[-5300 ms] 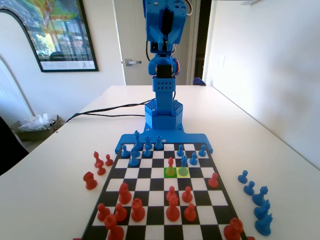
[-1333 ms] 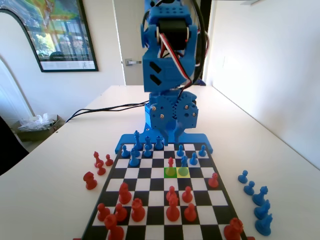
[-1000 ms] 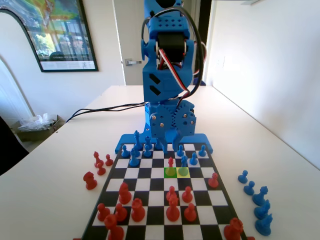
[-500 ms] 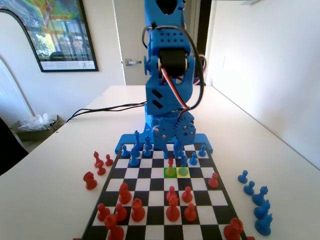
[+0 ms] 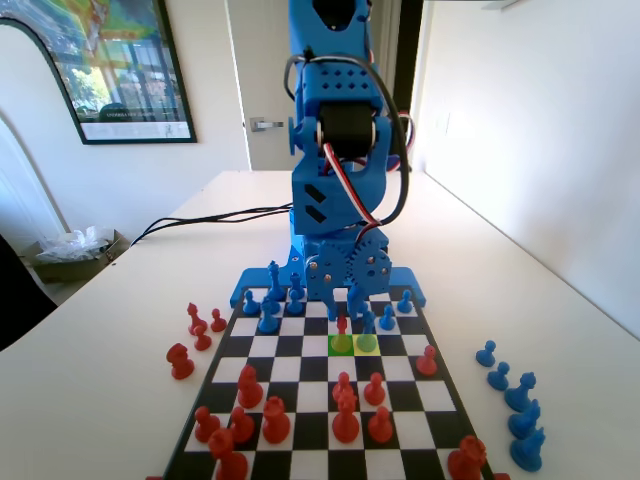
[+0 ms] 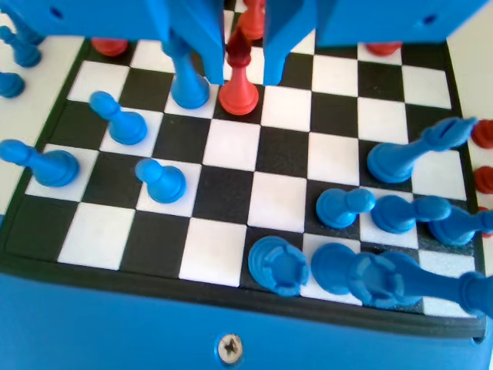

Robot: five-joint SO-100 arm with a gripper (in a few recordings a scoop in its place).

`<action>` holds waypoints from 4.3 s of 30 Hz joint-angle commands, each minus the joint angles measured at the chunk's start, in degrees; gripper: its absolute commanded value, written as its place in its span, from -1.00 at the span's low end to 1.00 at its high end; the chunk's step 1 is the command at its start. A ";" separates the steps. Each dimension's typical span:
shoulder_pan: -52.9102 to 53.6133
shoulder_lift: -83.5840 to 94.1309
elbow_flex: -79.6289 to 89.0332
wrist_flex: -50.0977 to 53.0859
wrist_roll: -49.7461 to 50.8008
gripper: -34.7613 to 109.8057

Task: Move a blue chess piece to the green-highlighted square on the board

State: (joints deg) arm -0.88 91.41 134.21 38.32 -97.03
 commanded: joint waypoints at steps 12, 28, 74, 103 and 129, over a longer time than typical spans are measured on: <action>-0.26 -0.62 -5.19 -1.67 0.00 -0.40; -1.93 -1.41 -2.99 -5.54 1.05 -0.40; 5.01 19.16 -2.20 16.44 0.00 -0.51; 48.52 24.96 2.37 20.83 -8.35 -0.51; 46.76 -1.05 3.78 -9.23 -12.13 -0.51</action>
State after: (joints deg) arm 44.74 89.65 137.37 30.85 -107.05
